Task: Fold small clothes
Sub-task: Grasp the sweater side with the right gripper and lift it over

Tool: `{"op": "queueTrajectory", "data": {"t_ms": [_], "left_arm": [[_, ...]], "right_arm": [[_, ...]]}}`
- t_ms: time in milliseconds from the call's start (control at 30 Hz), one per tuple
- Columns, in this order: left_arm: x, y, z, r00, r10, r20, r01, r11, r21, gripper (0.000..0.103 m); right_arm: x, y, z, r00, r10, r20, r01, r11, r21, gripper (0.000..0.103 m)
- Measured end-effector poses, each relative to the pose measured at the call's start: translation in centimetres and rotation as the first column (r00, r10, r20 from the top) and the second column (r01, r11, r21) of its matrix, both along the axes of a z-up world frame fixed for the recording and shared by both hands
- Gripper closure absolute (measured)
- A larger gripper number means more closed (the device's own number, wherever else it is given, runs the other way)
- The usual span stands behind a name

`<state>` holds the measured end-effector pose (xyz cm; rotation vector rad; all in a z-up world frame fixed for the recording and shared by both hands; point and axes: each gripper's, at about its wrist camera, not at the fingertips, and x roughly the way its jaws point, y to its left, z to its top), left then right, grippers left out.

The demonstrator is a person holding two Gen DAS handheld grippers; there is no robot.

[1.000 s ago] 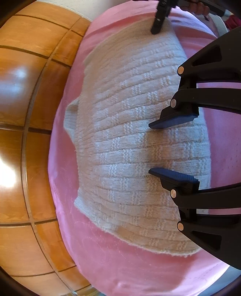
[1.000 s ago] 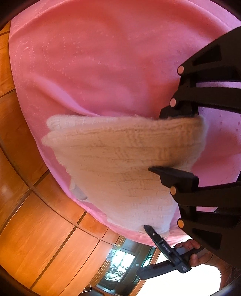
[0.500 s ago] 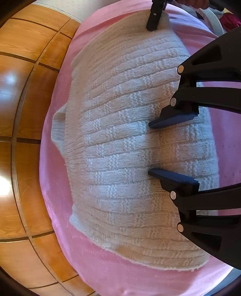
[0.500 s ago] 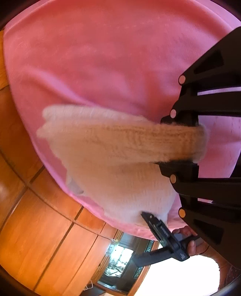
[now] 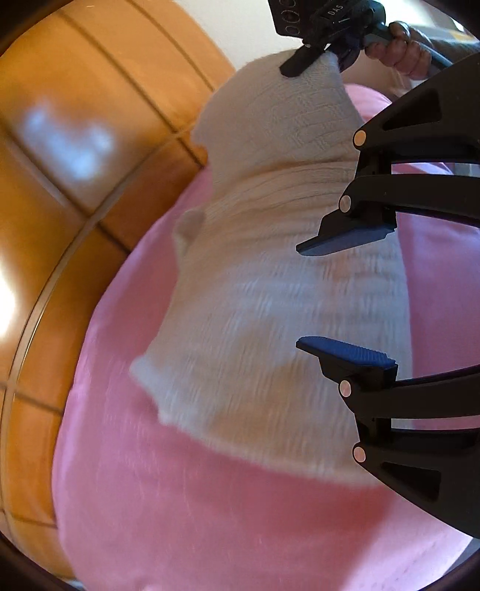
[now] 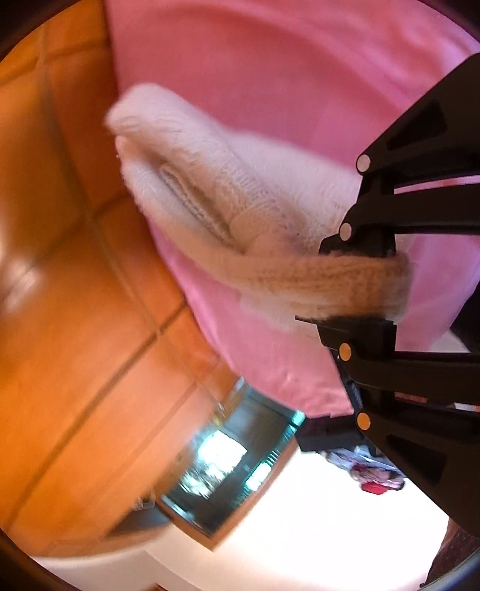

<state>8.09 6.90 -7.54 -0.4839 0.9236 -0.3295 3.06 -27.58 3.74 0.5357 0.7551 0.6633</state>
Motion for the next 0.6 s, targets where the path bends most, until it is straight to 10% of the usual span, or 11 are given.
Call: {"op": "queueTrajectory", "data": {"t_ms": [233, 500, 600], "left_arm": [[-1.7, 8.0, -0.5, 0.991, 0.133, -0.011, -0.133, 0.988, -0.081, 0.059], [-2.8, 11.5, -1.7, 0.986, 0.156, -0.061, -0.167, 0.948, -0.270, 0.046], [-2.3, 10.9, -1.9, 0.989, 0.121, -0.083, -0.142, 0.931, -0.336, 0.035]], "right_arm": [[2.7, 12.0, -0.3, 0.978, 0.210, 0.021, -0.209, 0.977, -0.050, 0.085], [4.8, 19.8, -7.3, 0.955, 0.269, -0.124, -0.290, 0.934, -0.208, 0.084], [4.0, 20.0, -7.3, 0.953, 0.287, -0.096, -0.301, 0.936, -0.183, 0.049]]}}
